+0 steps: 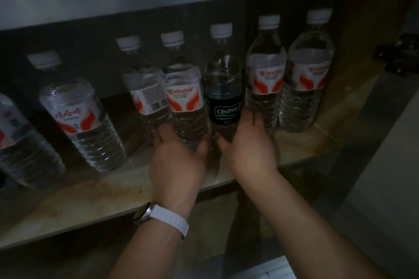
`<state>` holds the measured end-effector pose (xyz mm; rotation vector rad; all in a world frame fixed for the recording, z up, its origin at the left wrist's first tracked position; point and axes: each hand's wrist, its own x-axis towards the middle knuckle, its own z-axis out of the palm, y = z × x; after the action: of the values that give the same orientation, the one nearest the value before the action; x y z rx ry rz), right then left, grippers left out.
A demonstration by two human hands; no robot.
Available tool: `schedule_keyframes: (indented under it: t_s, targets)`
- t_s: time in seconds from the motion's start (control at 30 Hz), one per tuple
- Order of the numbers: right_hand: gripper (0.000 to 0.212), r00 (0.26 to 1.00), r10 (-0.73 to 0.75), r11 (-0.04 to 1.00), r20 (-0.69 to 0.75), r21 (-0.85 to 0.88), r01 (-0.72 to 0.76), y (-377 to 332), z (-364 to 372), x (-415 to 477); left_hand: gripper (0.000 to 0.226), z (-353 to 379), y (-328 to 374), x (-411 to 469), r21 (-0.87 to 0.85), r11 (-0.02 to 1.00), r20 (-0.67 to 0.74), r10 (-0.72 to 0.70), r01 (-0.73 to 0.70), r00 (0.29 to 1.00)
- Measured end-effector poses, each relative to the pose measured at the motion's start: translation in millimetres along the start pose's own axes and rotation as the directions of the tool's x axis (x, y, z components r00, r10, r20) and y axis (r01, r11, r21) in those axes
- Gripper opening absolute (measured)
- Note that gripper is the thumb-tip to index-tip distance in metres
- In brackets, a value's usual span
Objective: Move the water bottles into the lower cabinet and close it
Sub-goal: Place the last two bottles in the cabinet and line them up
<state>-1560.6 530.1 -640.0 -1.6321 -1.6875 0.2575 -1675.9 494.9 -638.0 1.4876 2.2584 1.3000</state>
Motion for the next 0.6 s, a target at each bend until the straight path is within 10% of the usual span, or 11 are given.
schedule_keyframes:
  t_s: [0.6]
  targets:
    - [0.073,1.000,-0.010,1.000,-0.009,0.014,0.011,1,-2,-2,0.057,4,9,5,-0.002,0.999,-0.024,-0.045,0.045,0.999]
